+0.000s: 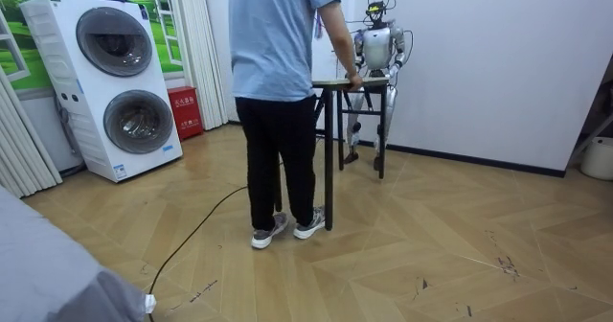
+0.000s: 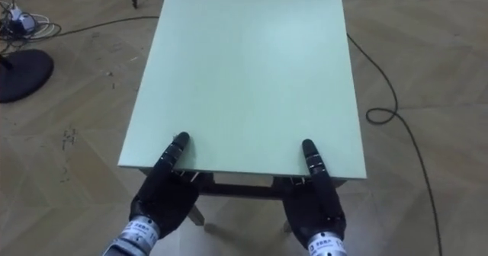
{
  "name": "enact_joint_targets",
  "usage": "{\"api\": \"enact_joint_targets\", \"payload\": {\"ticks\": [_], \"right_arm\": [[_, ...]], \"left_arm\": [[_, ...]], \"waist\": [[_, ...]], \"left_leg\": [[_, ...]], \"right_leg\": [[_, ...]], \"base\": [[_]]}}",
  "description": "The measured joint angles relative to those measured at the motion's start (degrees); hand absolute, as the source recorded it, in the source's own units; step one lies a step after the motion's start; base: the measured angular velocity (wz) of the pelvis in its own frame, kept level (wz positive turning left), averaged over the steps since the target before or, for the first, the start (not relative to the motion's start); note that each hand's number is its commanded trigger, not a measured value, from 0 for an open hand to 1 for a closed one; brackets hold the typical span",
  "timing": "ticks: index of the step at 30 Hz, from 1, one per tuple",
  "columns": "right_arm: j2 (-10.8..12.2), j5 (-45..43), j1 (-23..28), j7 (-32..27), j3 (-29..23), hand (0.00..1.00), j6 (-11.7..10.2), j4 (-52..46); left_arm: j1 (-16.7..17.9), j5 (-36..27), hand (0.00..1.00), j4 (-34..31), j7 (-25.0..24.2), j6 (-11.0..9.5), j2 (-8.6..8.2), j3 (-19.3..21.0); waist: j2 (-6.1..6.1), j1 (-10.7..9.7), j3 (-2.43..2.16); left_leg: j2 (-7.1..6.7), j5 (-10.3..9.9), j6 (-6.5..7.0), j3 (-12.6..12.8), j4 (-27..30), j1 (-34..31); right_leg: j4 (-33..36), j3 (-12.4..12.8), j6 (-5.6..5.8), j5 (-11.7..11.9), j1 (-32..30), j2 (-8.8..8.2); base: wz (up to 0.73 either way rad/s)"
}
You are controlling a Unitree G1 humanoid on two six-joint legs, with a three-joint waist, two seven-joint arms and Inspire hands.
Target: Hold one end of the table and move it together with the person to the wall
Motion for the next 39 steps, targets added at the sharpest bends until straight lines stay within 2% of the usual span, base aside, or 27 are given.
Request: {"api": "enact_joint_targets", "payload": {"ticks": [2, 4, 6, 8, 9, 13, 15, 16, 17, 18, 19, 20, 21, 22, 23, 26, 27, 28, 30, 32, 33, 34, 35, 36, 37, 38, 39], "right_arm": [[-0.2, 0.2, 0.1, -0.2, 0.1, 1.00, -0.5, 0.0], [0.0, 0.4, 0.4, -0.6, 0.7, 1.00, -1.3, 0.1], [0.1, 0.4, 0.6, -0.7, 1.2, 1.00, -2.1, 0.3], [0.3, 0.4, 0.7, -0.7, 1.4, 1.00, -2.4, 0.3], [0.4, 0.4, 0.9, -0.7, 1.4, 1.00, -2.5, 0.3], [0.9, 0.4, 1.6, -0.6, 2.2, 1.00, -4.2, 0.3], [1.1, 0.5, 1.6, -0.6, 2.3, 1.00, -4.3, 0.3], [1.3, 0.5, 1.6, -0.6, 2.1, 1.00, -4.3, 0.3], [1.7, 0.5, 1.6, -0.6, 2.0, 1.00, -4.3, 0.3], [1.9, 0.5, 1.6, -0.5, 2.1, 1.00, -4.4, 0.3], [2.0, 0.5, 1.5, -0.4, 2.3, 1.00, -4.6, 0.3], [2.0, 0.5, 1.4, -0.4, 2.6, 1.00, -4.7, 0.3], [2.0, 0.5, 1.4, -0.3, 2.7, 1.00, -4.7, 0.3], [2.1, 0.5, 1.4, 0.0, 2.8, 1.00, -4.8, 0.3], [2.0, 0.5, 1.5, 0.0, 2.4, 1.00, -4.8, 0.3], [1.7, 0.4, 1.5, 0.0, 2.5, 1.00, -4.7, 0.2], [1.6, 0.3, 1.4, 0.0, 2.5, 1.00, -4.6, 0.2], [1.6, 0.2, 1.5, 0.0, 2.6, 1.00, -4.6, 0.2], [1.5, -0.4, 1.4, 0.0, 2.4, 1.00, -4.3, 0.2], [0.8, -0.5, 1.5, 0.4, 2.5, 1.00, -3.9, 0.2], [0.7, -0.5, 1.5, 0.5, 2.4, 1.00, -3.9, 0.2], [0.6, -0.5, 1.5, 0.6, 2.1, 1.00, -3.7, 0.2], [0.5, -0.4, 1.5, 0.6, 1.7, 1.00, -3.5, 0.2], [0.5, -0.2, 1.6, 0.6, 1.5, 1.00, -3.5, 0.2], [0.7, 0.1, 2.2, 0.7, 0.6, 1.00, -3.5, 0.2], [1.2, 0.5, 2.9, 1.1, 0.0, 1.00, -3.6, 0.2], [1.4, 1.0, 3.0, 1.1, -0.2, 1.00, -3.6, 0.2]], "left_arm": [[0.2, 0.0, 1.00, -0.2, 0.3, -0.1, 0.16, 0.0], [0.3, 0.0, 1.00, -0.2, 0.6, -0.1, 0.33, -0.1], [0.4, 0.0, 1.00, -0.2, 0.8, -0.1, 0.39, -0.3], [0.4, 0.9, 1.00, -0.2, 0.8, -0.2, 0.43, -0.2], [0.4, 1.0, 1.00, -0.2, 0.8, -0.3, 0.43, -0.2], [0.5, 1.7, 1.00, -0.2, 0.8, -0.5, 0.50, -0.6], [0.5, 2.0, 1.00, -0.3, 0.7, -0.6, 0.42, -0.6], [0.5, 2.1, 1.00, -0.3, 0.6, -0.8, 0.44, -0.6], [0.5, 2.1, 1.00, -0.3, 0.3, -0.9, 0.47, -0.5], [0.5, 2.0, 1.00, -0.3, 0.0, -0.9, 0.50, -0.4], [0.6, 1.9, 1.00, -0.3, -0.5, -1.0, 0.62, -0.4], [0.6, 1.0, 1.00, -0.3, -0.9, -1.1, 1.15, -0.4], [0.6, 0.9, 1.00, -0.3, -1.0, -1.1, 1.32, -0.4], [0.4, 1.1, 1.00, -0.3, -1.0, -1.1, 1.23, -0.5], [0.3, 1.3, 1.00, -0.3, -0.9, -1.1, 1.25, -0.5], [0.9, 0.9, 1.00, -0.3, -0.6, -1.1, 0.96, -0.7], [1.3, 0.9, 1.00, -0.5, -0.6, -1.2, 0.76, -0.7], [1.6, 0.9, 1.00, -0.6, -0.6, -1.5, 0.67, -0.7], [2.1, 0.8, 1.00, -0.6, -0.6, -1.6, 0.56, -0.7], [2.7, 0.9, 1.00, -0.8, -0.6, -1.7, 0.14, -0.9], [2.7, 0.9, 1.00, -0.8, -0.6, -1.7, 0.06, -1.0], [2.7, 0.8, 1.00, -0.9, -0.6, -1.7, -0.17, -1.1], [2.4, 0.8, 1.00, -0.9, -0.6, -1.7, -0.21, -1.4], [2.1, 0.9, 1.00, -0.8, -0.5, -1.7, -0.15, -1.6], [1.4, 1.2, 1.00, -0.8, -0.1, -1.7, -0.11, -2.3], [0.9, 2.2, 1.00, -0.8, -0.2, -1.8, 0.22, -2.9], [0.7, 2.2, 1.00, -0.8, -0.2, -2.0, 0.43, -3.1]], "waist": [[-0.21, 0.3, 0.07], [-0.68, 1.4, 0.29], [-0.75, 2.0, 0.34], [-0.74, 2.9, 0.33], [-0.74, 2.9, 0.33], [-0.85, 3.1, 0.38], [-0.94, 3.0, 0.34], [-0.98, 3.1, 0.30], [-0.98, 3.1, 0.25], [-1.12, 3.2, 0.20], [-1.04, 3.3, 0.15], [-0.88, 3.3, 0.08], [-0.59, 3.2, -0.03], [0.03, 2.7, 0.03], [0.08, 2.1, 0.05], [0.58, 2.8, -0.02], [0.91, 3.4, 0.00], [1.03, 3.8, -0.02], [1.14, 4.5, 0.01], [1.35, 4.5, 0.04], [1.34, 4.4, 0.04], [1.42, 3.8, 0.02], [1.43, 2.1, 0.04], [1.43, 0.9, 0.12], [1.46, -1.2, 0.18], [1.27, -1.6, 0.22], [1.41, -1.8, 0.17]], "left_leg": [[0.70, 1.4, -0.54, -0.7, -1.4, 0.2], [1.42, 2.6, -0.85, -1.3, -2.1, 0.2], [1.77, 3.0, -1.42, -1.7, -2.0, -0.3], [2.45, 3.7, -1.92, -2.2, -1.5, -1.6], [2.51, 3.9, -2.04, -2.7, -1.5, -1.9], [2.67, 5.9, -3.37, -5.9, -1.7, -3.2], [2.76, 7.0, -4.00, -6.7, -2.5, -3.7], [2.92, 8.1, -4.99, -6.9, -3.8, -3.6], [3.38, 9.2, -5.85, -6.7, -4.8, -3.6], [3.63, 9.4, -6.12, -6.2, -4.6, -3.7], [5.05, 7.9, -5.12, -2.4, -1.0, -3.7], [6.75, 5.2, -4.45, 0.8, 2.9, -3.6], [7.32, 4.5, -4.51, 2.0, 3.4, -3.6], [7.31, 4.0, -3.99, 2.9, 1.5, -3.7], [6.50, 4.0, -3.01, 2.2, -0.1, -3.7], [4.12, 5.0, -3.31, -0.7, -2.5, -2.7], [2.88, 5.1, -3.36, -2.2, -2.9, -2.7], [1.82, 5.2, -3.22, -2.9, -3.1, -2.7], [1.16, 5.8, -2.53, -3.1, -3.0, -2.7], [0.01, 6.0, -2.15, -3.7, -3.2, -2.8], [-0.69, 6.1, -2.01, -4.4, -3.2, -2.9], [-2.26, 6.1, -1.37, -6.5, -3.1, -2.9], [-4.42, 6.2, -0.93, -9.9, -2.7, -3.0], [-5.72, 6.3, -0.56, -12.0, -2.4, -3.0], [-7.87, 6.0, 0.24, -16.2, -1.3, -2.9], [-9.35, 5.8, 0.42, -20.7, -0.4, -2.6], [-10.21, 5.8, 0.43, -23.5, 0.0, -2.7]], "right_leg": [[-3.5, -1.2, -0.06, 1.3, 1.6, 1.45], [-5.3, -1.8, -0.71, 2.3, 2.4, 2.58], [-5.2, -2.1, -1.27, 2.3, 2.2, 3.02], [-4.7, -2.6, -2.38, 2.1, 1.2, 3.61], [-4.7, -3.0, -2.54, 2.1, 1.2, 3.73], [-3.4, -6.5, -4.35, 1.1, 1.1, 3.74], [-2.7, -9.4, -5.23, 0.3, 0.9, 2.93], [-2.7, -11.5, -5.61, 0.0, 1.1, 2.30], [-3.0, -15.0, -6.00, -0.2, 1.7, 1.14], [-2.9, -17.7, -6.19, -0.3, 1.9, 0.15], [-3.0, -23.2, -6.38, -0.4, 3.1, -1.41], [-3.4, -27.7, -6.39, -0.4, 4.4, -2.08], [-3.7, -29.6, -6.38, -0.4, 5.1, -2.15], [-3.3, -31.9, -6.19, -0.8, 5.8, -1.97], [-2.0, -32.1, -5.46, -1.5, 5.7, -2.39], [-0.4, -32.0, -4.91, -2.4, 5.9, -3.96], [0.7, -32.3, -4.69, -3.1, 5.9, -4.75], [2.3, -33.1, -4.47, -4.1, 5.9, -5.90], [4.6, -34.6, -4.28, -5.6, 6.3, -7.64], [6.9, -38.1, -3.85, -6.6, 8.2, -9.86], [7.7, -38.8, -3.73, -6.8, 8.7, -10.33], [9.5, -38.5, -3.01, -7.5, 9.7, -11.32], [10.5, -33.1, -1.82, -8.2, 10.3, -11.53], [10.8, -27.8, -1.54, -8.4, 10.2, -11.04], [13.4, -17.3, -1.67, -8.4, 9.1, -9.73], [17.0, -6.0, -2.82, -8.3, 6.4, -7.64], [17.6, -1.1, -3.35, -9.3, 5.2, -5.44]], "base": [[0.11], [0.07], [0.08], [0.09], [0.24], [0.37], [0.43], [0.47], [0.45], [0.39], [0.32], [0.37], [0.58], [0.81], [0.80], [0.38], [0.31], [0.46], [0.52], [0.76], [0.94], [1.24], [1.45], [1.94], [1.86], [1.69], [1.03]]}}
